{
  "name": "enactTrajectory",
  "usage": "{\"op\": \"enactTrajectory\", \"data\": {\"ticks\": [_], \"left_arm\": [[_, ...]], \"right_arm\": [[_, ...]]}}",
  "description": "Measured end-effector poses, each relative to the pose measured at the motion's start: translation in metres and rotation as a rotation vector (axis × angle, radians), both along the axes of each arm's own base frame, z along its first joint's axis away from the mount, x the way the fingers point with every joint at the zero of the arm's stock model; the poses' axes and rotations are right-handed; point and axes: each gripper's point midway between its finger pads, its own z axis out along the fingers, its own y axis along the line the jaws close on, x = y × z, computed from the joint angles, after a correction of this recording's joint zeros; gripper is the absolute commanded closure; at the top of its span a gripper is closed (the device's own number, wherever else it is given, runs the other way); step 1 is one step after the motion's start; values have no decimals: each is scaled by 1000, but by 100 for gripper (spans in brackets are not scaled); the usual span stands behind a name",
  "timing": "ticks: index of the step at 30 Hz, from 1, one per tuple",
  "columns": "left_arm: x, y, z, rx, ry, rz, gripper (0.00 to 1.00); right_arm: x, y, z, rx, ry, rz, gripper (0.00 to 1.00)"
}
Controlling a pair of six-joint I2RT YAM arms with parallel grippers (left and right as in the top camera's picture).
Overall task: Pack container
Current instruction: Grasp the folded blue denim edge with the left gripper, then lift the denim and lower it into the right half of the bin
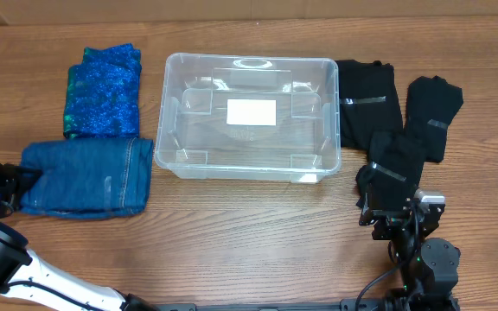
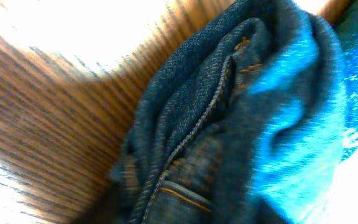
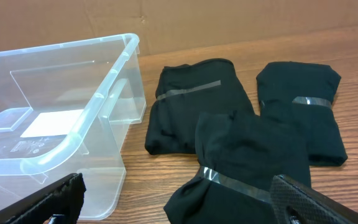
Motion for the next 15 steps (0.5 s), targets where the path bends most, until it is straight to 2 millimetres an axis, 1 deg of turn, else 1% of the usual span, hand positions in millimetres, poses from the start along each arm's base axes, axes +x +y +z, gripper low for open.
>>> {"op": "enactTrajectory", "data": {"ticks": [3,6,10,11,13,14,15], "left_arm": [[4,-4,6,-24,-7,0,96],[8,-14,12,-56,21,-18,96],[13,-32,36,-93,78,-42,96],[14,-37,48,-96,83,-49,96],[16,-46,81,-86,74,-60,96],[17,-50,103,-64,54,-67,96],[18,-54,132,-25,20,-75,96]], "right_arm": [[0,0,0,0,0,0,0],[0,0,0,0,0,0,0],[0,0,0,0,0,1,0],[0,0,0,0,0,0,0],[0,0,0,0,0,0,0],[0,0,0,0,0,0,0],[0,0,0,0,0,0,0]]}}
